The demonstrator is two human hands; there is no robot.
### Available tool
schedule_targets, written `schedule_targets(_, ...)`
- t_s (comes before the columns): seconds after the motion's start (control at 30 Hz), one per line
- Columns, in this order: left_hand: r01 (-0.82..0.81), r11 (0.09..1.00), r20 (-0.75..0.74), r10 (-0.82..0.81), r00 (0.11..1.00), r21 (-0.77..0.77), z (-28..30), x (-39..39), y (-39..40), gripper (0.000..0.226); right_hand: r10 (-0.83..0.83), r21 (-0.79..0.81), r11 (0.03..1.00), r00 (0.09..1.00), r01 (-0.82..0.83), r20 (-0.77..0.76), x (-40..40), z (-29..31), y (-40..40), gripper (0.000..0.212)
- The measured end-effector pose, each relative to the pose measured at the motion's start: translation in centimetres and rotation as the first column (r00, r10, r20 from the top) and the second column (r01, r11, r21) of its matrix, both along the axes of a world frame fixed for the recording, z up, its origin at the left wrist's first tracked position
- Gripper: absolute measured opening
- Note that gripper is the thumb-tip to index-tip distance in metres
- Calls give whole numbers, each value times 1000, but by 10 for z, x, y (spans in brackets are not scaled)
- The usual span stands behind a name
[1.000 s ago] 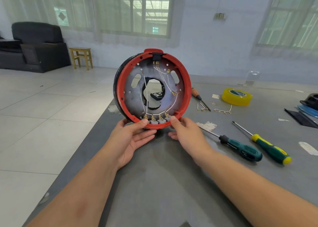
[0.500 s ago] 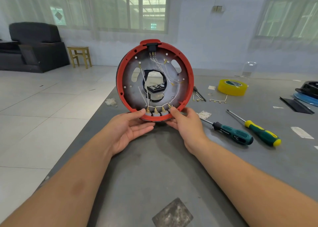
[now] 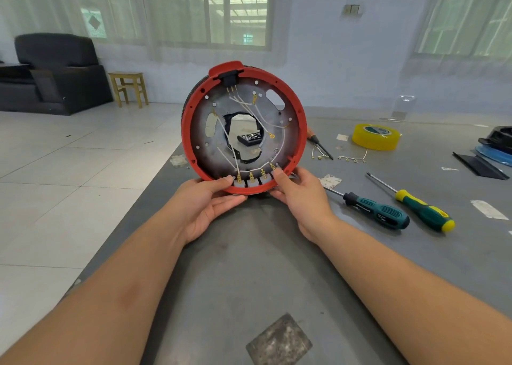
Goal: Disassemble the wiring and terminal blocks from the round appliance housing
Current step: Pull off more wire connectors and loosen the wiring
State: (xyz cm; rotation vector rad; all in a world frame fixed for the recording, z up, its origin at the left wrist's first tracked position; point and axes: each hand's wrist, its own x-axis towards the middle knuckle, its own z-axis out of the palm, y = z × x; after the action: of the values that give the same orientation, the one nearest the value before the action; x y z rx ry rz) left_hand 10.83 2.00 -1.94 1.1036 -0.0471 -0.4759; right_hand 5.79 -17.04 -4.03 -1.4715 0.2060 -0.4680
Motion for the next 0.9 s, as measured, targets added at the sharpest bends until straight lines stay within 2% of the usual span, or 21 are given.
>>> schedule_targets(0.1, -22, 1000, 13, 22, 1000, 2, -1, 0, -1, 28, 14, -149, 989, 1000, -16, -17, -9, 2, 2, 21)
schedule_targets(0.17, -34, 999, 17, 34, 999, -8, -2, 0, -1, 27, -16, -376, 927, 999, 4, -28, -20, 4, 2, 31)
schedule_targets(0.2, -38, 999, 21, 38, 999, -15, -2, 0, -1, 27, -41, -501, 865, 999, 23, -23, -27, 4, 0, 39)
schedule_targets(0.23, -43, 999, 23, 43, 999, -22, -3, 0, -1, 28, -69, -630, 775, 998, 44, -15, -34, 4, -4, 45)
schedule_targets(0.27, -48, 998, 24, 49, 998, -31, -3, 1, -1, 28, -103, -763, 642, 995, 73, 8, -41, 3, -9, 50)
schedule_targets(0.33, -55, 997, 26, 56, 998, -48, -4, 2, 0, 30, -166, -958, 244, 980, 148, 109, -56, 2, -26, 48)
schedule_targets(0.37, -52, 997, 27, 53, 998, -59, -5, 2, 1, 32, -182, -982, 58, 969, 177, 164, -63, 3, -36, 43)
schedule_targets(0.4, -46, 996, 27, 48, 999, -72, -5, 3, 1, 33, -208, -979, -65, 957, 192, 202, -70, 5, -47, 39)
schedule_targets(0.47, -34, 995, 20, 36, 999, -98, -6, 3, 3, 37, -332, -967, -185, 915, 176, 230, -82, 8, -65, 34)
schedule_targets(0.53, -27, 991, 11, 29, 1000, -133, -6, 4, 6, 42, -514, -972, -220, 837, 83, 187, -88, 10, -77, 33)
schedule_targets(0.63, -28, 982, 13, 31, 999, -184, -6, 5, 9, 55, -685, -995, -67, 728, -77, -10, -88, 10, -86, 36)
schedule_targets(0.7, -26, 982, 30, 32, 999, -188, -6, 5, 10, 66, -680, -992, -24, 730, -122, -73, -85, 11, -88, 37)
schedule_targets(0.8, -32, 982, 43, 41, 998, -188, -6, 3, 9, 83, -640, -989, -55, 765, -138, -71, -84, 12, -88, 35)
schedule_targets(0.9, -48, 981, 51, 59, 997, -188, -6, 1, 7, 86, -590, -987, -60, 803, -149, -86, -86, 13, -88, 36)
